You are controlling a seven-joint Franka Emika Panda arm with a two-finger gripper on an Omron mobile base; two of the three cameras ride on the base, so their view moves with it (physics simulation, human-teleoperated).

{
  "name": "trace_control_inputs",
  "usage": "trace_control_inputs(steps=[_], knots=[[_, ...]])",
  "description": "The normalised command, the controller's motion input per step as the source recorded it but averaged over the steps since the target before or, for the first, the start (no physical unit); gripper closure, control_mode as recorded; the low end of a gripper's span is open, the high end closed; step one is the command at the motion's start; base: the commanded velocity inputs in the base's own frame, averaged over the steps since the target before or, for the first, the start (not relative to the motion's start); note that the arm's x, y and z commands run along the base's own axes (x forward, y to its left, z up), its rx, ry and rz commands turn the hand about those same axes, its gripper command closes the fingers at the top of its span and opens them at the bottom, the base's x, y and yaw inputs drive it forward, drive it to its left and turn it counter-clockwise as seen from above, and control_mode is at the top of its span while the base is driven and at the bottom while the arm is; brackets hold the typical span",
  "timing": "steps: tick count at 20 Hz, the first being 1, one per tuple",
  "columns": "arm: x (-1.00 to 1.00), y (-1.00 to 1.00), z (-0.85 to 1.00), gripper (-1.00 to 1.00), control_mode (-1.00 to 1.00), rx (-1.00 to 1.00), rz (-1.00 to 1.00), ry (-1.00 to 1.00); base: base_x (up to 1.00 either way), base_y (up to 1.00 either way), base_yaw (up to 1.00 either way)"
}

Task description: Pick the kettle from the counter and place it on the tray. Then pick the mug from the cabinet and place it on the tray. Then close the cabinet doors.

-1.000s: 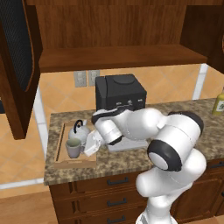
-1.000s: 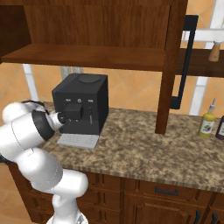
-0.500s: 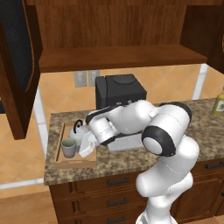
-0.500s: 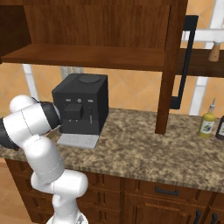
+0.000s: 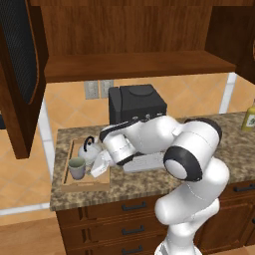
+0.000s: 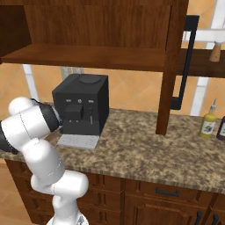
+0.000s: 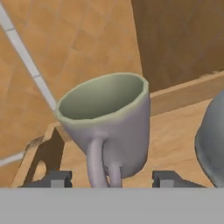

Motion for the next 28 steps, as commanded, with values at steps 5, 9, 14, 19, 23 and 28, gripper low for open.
trace_control_inputs(steps=[5,9,14,19,23,28], knots=[[-0.15,-0.26,0.6,-1.0,-1.0,0.0,-0.07,0.04,0.0,0.0,0.0],[-0.57,-0.59,1.0,-1.0,-1.0,-0.07,-0.19,0.07,0.0,0.0,0.0],[-0.43,-0.59,1.0,-1.0,-1.0,-0.19,-0.37,0.2,0.0,0.0,0.0],[-0.28,-0.3,0.67,-1.0,-1.0,-0.23,-0.44,0.24,0.0,0.0,0.0],[0.0,0.12,0.0,-1.0,-1.0,-0.08,-0.04,0.01,0.0,0.0,0.0],[-0.27,0.1,0.11,-1.0,-1.0,-0.06,0.02,0.0,0.0,0.0,0.0]])
